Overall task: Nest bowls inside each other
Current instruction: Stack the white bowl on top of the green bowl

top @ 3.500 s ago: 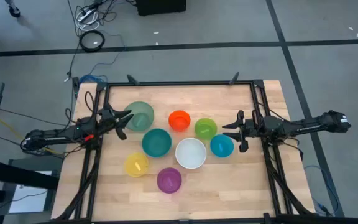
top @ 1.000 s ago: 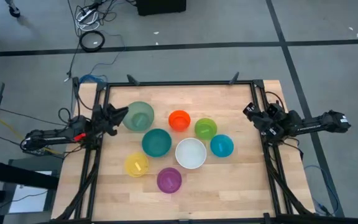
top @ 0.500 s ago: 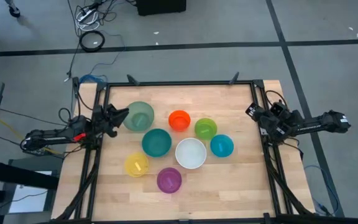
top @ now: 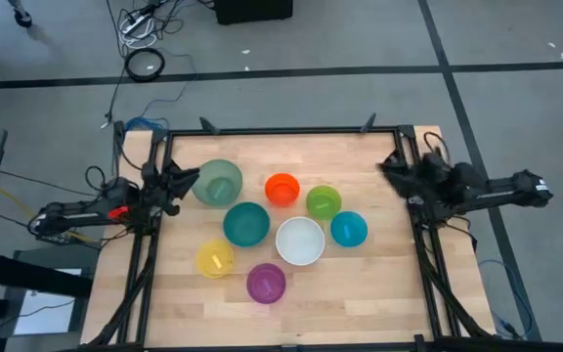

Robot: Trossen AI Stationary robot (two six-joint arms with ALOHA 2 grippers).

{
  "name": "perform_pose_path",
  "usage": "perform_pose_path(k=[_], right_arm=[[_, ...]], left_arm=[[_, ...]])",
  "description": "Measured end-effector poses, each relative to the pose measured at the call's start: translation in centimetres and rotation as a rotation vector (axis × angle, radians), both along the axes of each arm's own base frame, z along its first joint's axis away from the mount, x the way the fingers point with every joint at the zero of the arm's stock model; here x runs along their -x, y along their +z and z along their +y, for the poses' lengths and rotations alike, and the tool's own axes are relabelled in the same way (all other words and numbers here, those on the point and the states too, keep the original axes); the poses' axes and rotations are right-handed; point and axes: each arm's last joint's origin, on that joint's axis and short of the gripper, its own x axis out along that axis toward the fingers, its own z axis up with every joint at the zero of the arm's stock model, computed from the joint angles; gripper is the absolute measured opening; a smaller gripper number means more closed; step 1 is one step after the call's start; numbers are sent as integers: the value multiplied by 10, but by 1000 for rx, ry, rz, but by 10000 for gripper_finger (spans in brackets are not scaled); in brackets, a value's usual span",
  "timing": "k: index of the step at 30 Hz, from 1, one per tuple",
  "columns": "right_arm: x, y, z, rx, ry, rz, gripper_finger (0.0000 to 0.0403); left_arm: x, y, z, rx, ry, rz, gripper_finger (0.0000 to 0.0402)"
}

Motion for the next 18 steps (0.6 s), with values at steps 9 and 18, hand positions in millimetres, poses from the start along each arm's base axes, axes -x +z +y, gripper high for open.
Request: perform_pose_path(k=[9, 18], right_arm=[[-112, 49, 12, 114, -248, 694, 100], [-239, 37, 20, 240, -273, 1099, 100]], left_arm=[[-47, 41, -2, 71, -11, 716, 117], [-122, 85, -3, -74, 11, 1194, 117]])
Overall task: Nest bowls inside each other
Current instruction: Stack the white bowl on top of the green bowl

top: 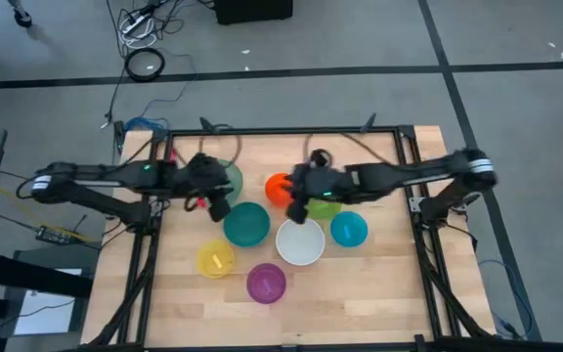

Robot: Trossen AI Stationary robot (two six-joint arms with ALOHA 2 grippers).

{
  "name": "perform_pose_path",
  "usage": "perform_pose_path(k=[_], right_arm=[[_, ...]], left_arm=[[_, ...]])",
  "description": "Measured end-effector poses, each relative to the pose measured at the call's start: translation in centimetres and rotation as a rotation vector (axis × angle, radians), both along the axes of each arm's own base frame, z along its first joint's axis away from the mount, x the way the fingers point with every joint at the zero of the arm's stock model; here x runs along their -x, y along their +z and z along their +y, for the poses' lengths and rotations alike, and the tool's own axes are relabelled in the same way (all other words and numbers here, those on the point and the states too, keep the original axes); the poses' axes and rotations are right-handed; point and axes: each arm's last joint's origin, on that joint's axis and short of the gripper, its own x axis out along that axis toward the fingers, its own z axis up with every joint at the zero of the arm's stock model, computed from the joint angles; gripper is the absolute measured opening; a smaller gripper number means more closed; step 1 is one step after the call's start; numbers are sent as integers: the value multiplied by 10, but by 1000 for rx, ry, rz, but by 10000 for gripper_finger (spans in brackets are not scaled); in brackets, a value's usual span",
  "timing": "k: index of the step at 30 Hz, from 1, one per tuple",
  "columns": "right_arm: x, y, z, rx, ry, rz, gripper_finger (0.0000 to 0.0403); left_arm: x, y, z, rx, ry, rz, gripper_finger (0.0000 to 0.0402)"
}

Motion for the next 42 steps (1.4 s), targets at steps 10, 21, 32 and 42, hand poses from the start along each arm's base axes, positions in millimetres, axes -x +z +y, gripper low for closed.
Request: perform_pose_path(k=[10, 21, 32, 42], right_arm=[[-44, -35, 4, -53, -46, 220, 103], [-10, -48, 5, -133, -113, 554, 112], [3, -57, 23, -302, -83, 704, 120], [5, -84, 24, -373, -177, 687, 141]], left_arm=[[10, 34, 3, -142, 26, 264, 117], [51, 5, -16, 101, -285, 455, 117], [53, -44, -31, 159, -296, 401, 117], [45, -55, -32, 141, -262, 327, 117]])
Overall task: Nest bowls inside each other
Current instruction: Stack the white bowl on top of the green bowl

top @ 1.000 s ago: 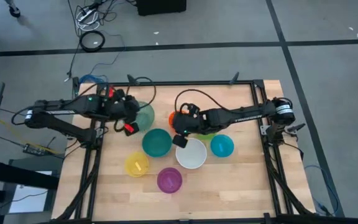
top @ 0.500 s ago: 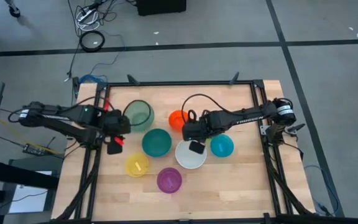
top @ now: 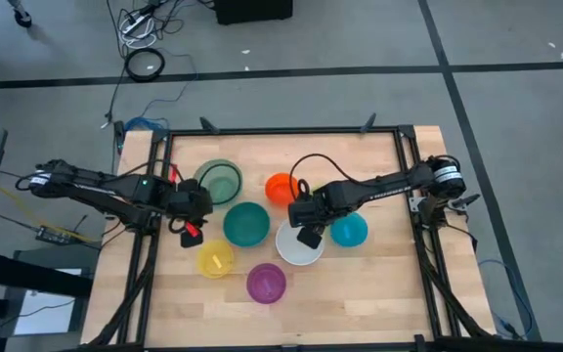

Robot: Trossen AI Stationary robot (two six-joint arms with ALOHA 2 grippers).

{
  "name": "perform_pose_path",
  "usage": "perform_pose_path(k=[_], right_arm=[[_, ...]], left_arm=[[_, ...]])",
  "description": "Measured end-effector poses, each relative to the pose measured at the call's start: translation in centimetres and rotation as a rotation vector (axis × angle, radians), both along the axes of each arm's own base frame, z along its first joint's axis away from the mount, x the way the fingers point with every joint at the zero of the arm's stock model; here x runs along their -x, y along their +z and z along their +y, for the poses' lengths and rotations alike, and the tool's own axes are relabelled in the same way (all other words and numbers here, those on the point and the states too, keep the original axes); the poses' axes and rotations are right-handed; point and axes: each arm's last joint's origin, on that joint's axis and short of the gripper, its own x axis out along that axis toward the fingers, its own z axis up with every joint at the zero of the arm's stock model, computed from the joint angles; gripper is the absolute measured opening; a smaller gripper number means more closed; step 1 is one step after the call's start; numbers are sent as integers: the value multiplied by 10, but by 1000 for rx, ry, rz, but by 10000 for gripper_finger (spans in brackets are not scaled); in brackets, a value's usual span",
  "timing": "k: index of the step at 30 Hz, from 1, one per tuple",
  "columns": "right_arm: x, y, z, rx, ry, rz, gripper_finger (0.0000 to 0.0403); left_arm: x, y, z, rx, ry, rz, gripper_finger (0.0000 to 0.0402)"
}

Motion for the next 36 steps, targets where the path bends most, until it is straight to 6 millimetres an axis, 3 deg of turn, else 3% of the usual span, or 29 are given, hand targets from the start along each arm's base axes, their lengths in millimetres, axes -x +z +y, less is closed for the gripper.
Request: perform_pose_path(k=[8, 17, 28, 36], right_arm=[[0, -20, 0, -7, -27, -27, 142], [-8, -18, -3, 57, -39, -120, 142], [-9, -18, -4, 33, -51, -120, 141], [-2, -41, -4, 22, -87, -95, 141]], left_arm=[[1, 0, 4, -127, 71, -9, 117], [-5, 3, 4, -180, -37, -51, 117], [-5, 3, 4, -180, -37, -51, 117], [-6, 3, 4, -181, -32, -60, 117]])
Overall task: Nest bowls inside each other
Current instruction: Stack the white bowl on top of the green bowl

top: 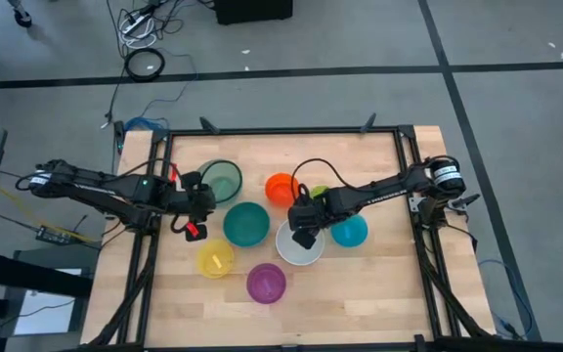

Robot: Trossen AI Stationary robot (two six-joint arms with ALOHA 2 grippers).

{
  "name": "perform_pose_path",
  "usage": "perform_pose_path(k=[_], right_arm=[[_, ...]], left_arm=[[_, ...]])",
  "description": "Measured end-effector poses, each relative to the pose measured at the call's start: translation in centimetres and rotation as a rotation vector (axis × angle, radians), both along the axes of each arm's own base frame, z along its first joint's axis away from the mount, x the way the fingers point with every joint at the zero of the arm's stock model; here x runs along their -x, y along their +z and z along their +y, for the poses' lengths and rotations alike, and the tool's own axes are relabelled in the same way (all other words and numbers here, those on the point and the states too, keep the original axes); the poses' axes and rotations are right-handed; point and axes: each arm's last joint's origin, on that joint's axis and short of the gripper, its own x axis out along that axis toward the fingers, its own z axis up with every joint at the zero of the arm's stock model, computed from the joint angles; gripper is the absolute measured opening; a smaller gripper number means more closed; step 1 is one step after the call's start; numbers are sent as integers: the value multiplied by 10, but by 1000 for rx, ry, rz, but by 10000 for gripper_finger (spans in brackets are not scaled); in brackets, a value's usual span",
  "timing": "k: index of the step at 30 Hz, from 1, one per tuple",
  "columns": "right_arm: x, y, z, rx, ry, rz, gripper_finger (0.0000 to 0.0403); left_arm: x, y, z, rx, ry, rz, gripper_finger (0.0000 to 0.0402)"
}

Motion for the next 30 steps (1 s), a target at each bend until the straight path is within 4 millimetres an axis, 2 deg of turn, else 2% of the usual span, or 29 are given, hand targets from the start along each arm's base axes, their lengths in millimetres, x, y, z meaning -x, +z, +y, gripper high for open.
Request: perform_pose_path(k=[9, 12, 15, 20, 24, 30], right_arm=[[5, -24, -1, -10, 0, -20, 131], [5, -24, -3, -5, 10, -14, 92], [3, -20, -5, 0, 28, -23, 24], [-2, -8, -4, 0, 62, -37, 4], [-7, 19, -6, 13, 107, -51, 2], [-19, 80, -24, 52, 152, -167, 1]], left_arm=[[-2, 1, 0, -13, 9, -21, 117], [-2, 2, 2, -61, 35, -30, 117], [0, 4, 4, -107, 64, -53, 117], [1, 14, 4, -111, 80, -165, 117], [5, 29, 6, -118, 109, -295, 117], [17, 79, 9, -96, 137, -623, 117]])
